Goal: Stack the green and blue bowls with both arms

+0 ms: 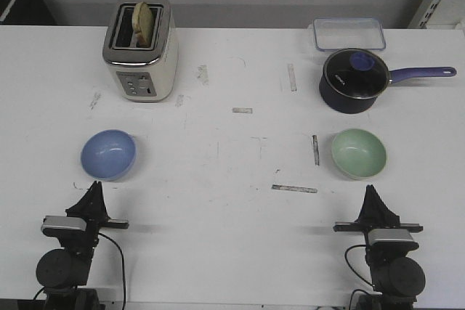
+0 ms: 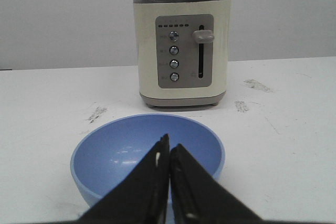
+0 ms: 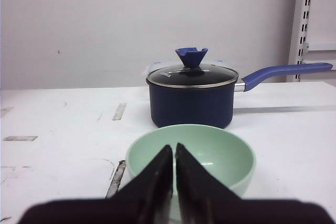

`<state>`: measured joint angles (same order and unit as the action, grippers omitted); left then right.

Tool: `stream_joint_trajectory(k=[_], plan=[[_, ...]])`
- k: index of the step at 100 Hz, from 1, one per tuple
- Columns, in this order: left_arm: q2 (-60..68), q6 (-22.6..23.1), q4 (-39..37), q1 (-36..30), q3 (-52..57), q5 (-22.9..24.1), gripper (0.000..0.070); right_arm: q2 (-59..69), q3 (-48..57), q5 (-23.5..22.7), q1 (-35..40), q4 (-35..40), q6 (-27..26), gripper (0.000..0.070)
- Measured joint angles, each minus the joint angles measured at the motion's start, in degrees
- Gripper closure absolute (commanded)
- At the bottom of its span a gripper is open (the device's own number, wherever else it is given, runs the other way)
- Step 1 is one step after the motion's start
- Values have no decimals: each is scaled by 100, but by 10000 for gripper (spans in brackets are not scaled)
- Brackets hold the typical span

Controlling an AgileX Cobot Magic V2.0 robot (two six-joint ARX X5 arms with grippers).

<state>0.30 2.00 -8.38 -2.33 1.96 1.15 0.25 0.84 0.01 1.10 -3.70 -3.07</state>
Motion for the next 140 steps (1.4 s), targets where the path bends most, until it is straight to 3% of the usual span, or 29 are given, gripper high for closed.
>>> stream_joint_trajectory(k=[100,115,126,140], plan=[[0,2,31,0,0,0,698,0,0,0,0,-9,-2,700],[0,0,33,2,0,0,698,0,15,131,-4,-610,0,700],[0,0,31,0,0,2,698,101,498,181,-9,-577,24,700],[0,0,33,0,0,0,698,782,1829,221,-9,-129,144,700]])
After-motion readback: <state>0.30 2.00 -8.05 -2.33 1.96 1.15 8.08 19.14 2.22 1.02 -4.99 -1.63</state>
